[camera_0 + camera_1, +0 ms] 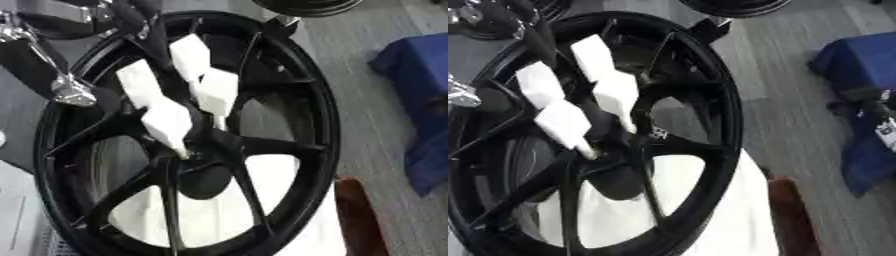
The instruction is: Pull the pin out of the wheel hub.
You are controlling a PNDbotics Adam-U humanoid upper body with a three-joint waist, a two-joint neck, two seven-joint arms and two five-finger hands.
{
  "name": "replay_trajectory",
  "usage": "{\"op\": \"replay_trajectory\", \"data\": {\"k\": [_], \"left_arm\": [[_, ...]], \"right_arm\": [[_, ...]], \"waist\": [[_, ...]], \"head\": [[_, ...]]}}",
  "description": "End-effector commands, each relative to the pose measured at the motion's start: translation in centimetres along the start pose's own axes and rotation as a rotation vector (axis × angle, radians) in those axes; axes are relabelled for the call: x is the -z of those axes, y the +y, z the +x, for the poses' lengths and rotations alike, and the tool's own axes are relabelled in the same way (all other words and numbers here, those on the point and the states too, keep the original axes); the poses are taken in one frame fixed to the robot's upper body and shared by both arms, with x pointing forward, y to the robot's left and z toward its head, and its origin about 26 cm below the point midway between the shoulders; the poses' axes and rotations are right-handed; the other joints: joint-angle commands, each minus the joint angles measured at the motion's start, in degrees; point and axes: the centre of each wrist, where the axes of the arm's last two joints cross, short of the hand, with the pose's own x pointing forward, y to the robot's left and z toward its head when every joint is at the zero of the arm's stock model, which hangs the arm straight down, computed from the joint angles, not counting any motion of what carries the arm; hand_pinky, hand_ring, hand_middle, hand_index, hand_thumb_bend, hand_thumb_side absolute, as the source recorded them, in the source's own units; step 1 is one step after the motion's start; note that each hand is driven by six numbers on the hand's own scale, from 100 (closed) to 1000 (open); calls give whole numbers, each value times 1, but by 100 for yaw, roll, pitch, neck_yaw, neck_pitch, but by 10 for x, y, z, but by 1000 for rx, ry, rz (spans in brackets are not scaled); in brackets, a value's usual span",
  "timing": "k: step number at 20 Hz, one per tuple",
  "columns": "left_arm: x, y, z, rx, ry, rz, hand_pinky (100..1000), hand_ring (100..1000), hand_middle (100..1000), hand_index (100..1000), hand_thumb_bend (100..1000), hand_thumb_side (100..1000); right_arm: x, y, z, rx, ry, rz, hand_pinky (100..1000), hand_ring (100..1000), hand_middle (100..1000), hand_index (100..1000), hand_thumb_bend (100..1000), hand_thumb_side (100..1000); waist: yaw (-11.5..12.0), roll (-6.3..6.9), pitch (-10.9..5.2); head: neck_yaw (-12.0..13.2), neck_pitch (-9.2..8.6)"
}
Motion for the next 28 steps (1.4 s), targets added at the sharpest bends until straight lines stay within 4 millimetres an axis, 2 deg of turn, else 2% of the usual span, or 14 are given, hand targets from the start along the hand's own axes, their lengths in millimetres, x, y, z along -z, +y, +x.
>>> {"op": "replay_trajectory", "data": {"k": [1,28], "left_arm": [[-5,5,-3,129,-77,-149,830,764,694,798,381,100],[1,-10,-16,118,-64,-190,815,743,649,748,299,104]], "right_arm": [[3,-3,9,-33,-22,15,936,768,582,752,100,682],[4,-2,8,-36,-22,25,938,771,584,754,100,686]], "waist": [[-14,-29,-80],[-55,-32,-21]], "head": [[7,-71],[20,-107]]}}
